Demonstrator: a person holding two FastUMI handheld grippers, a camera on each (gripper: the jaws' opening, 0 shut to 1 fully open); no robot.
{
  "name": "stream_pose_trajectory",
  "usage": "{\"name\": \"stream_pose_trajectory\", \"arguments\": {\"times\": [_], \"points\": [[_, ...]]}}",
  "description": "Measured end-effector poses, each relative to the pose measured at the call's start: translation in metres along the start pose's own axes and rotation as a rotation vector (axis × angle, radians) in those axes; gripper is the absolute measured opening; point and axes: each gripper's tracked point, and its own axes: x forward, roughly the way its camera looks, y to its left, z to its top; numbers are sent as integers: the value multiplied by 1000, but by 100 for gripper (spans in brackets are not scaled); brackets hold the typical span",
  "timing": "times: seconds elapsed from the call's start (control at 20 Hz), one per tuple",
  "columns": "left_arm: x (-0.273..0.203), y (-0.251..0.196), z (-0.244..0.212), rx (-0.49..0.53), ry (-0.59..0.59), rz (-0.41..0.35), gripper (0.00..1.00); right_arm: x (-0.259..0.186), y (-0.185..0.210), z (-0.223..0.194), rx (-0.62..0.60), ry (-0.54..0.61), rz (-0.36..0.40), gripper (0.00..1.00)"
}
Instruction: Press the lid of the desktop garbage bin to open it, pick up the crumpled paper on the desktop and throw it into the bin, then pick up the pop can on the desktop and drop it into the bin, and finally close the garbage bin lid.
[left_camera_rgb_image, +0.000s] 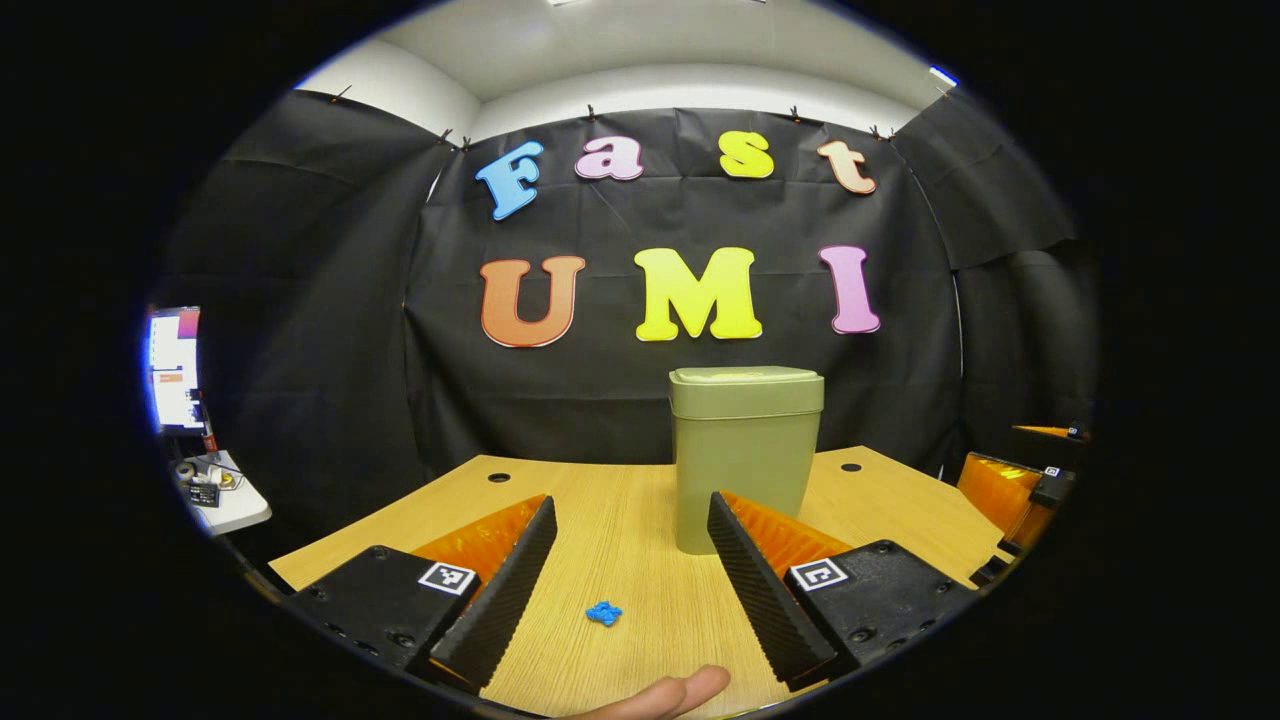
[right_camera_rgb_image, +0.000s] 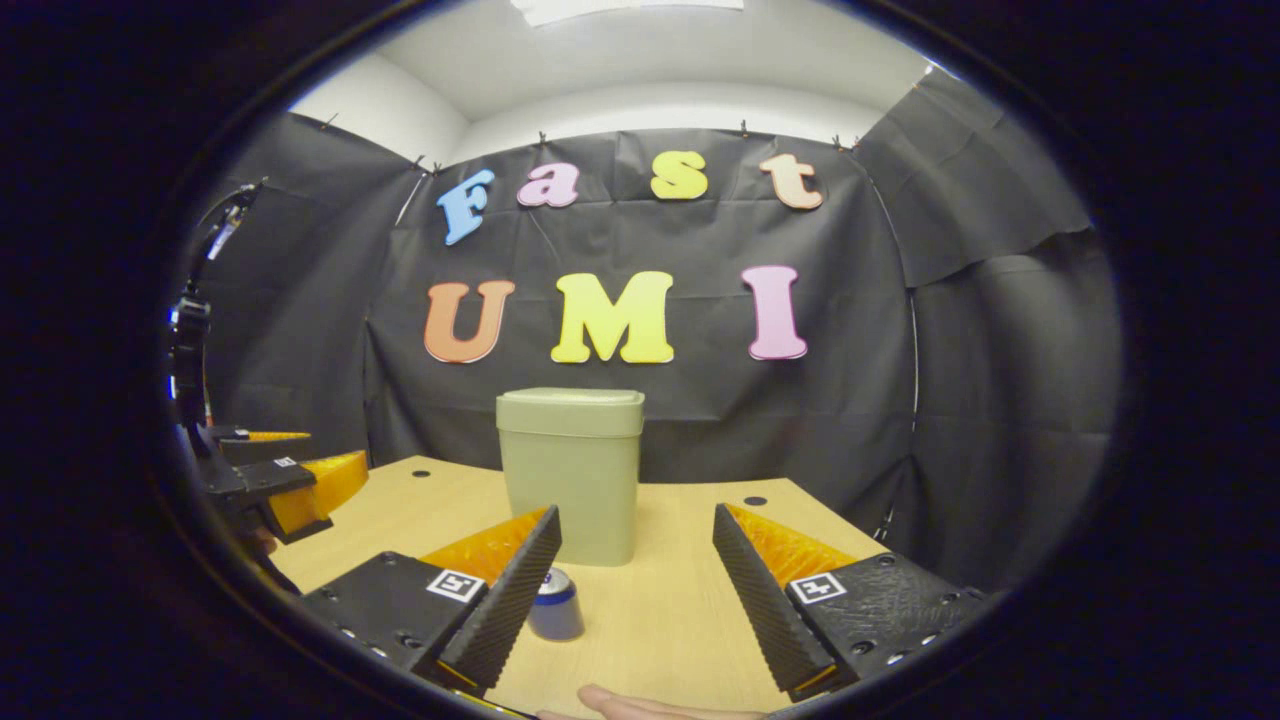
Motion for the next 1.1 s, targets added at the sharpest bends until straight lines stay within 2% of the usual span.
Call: {"name": "stream_pose_trajectory", "arguments": {"times": [0.15,0.2,0.25,0.4,0.45,0.5,0.65,0.7,0.9,1.0,1.1], "points": [[2,2,-1,0,3,7,98,1,-2,-2,-39,-1,-16,95],[2,2,-2,2,5,9,98,0,1,-2,-49,-3,-11,98],[2,2,-2,5,7,9,98,1,4,-2,-53,-6,-2,95],[3,2,-4,6,9,8,98,2,4,-6,-80,0,6,98],[3,3,-4,9,11,10,98,3,2,-5,-82,0,3,95],[4,5,-5,10,13,14,98,5,2,-8,-75,3,4,96],[6,8,-5,7,16,21,98,4,6,-8,-45,16,21,92],[5,9,-4,8,15,25,98,3,3,-7,-42,11,15,85],[9,14,-4,9,17,53,98,6,9,2,-18,-11,26,87],[11,18,-6,4,24,64,98,15,5,5,-31,-4,-11,70],[11,13,-6,-1,26,39,98,22,12,9,-54,-4,-21,53]]}}
